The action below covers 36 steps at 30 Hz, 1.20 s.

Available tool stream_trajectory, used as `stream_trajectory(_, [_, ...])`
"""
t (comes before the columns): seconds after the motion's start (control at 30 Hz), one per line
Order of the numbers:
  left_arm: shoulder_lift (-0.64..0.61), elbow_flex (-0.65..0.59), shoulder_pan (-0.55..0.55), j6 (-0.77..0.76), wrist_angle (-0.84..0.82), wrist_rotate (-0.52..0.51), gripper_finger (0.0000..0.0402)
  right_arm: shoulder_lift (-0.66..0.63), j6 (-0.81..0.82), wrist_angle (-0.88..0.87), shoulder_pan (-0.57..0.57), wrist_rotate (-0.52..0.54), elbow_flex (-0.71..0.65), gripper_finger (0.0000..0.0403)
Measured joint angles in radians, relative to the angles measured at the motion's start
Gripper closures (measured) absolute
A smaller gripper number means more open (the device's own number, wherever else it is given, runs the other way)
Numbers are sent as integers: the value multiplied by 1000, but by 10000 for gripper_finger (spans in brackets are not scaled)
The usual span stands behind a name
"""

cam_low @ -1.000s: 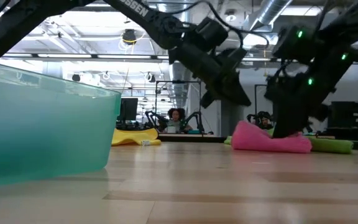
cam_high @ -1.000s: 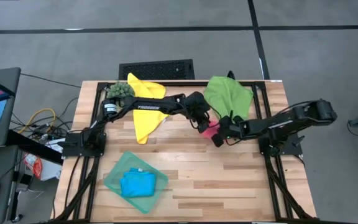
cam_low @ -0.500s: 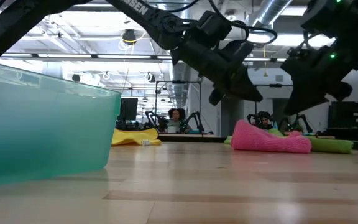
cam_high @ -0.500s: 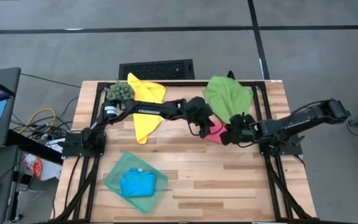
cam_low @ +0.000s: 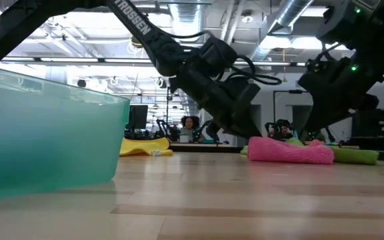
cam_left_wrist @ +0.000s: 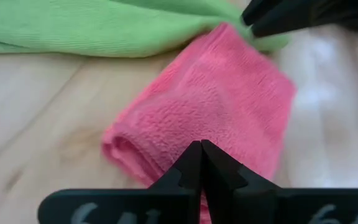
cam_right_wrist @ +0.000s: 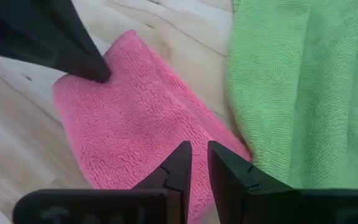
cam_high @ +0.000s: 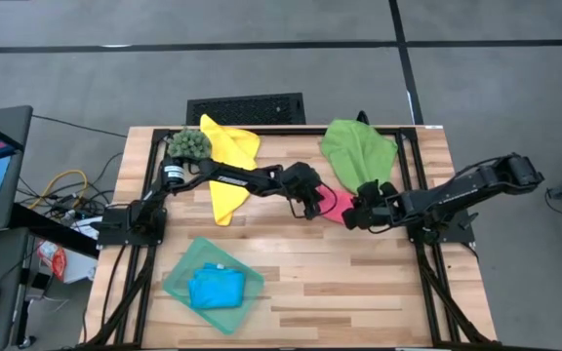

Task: Fold microfiber towels
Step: Fold the pink microfiber towel

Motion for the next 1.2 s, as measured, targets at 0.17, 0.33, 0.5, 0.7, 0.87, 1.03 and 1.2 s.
stream_trajectory(0.17, [0, -40, 1, -13, 16, -14, 401, 34, 0, 57, 1, 0, 1, 326])
stream_trajectory(0.33, [0, -40, -4, -13, 33, -55, 401, 96, -44, 179, 21, 5, -5, 326])
stream_trajectory(0.5, [0, -39, -2, -19, 71, -74, 401, 172, 42, 298, 27, -10, -85, 326])
stream_trajectory(0.7, [-14, -33, -7, -59, 57, -18, 401, 225, 180, 332, 26, 2, -161, 326])
stream_trajectory(0.87, [-79, -1, -2, -61, 85, 9, 401, 223, 174, 371, 28, 9, -184, 326])
stream_trajectory(1.03, [-62, -7, -5, -76, 98, 97, 401, 212, 174, 378, 26, 3, -188, 326])
stream_trajectory(1.2, [4, -22, -31, -92, 158, 170, 401, 214, 167, 379, 26, 3, -188, 326])
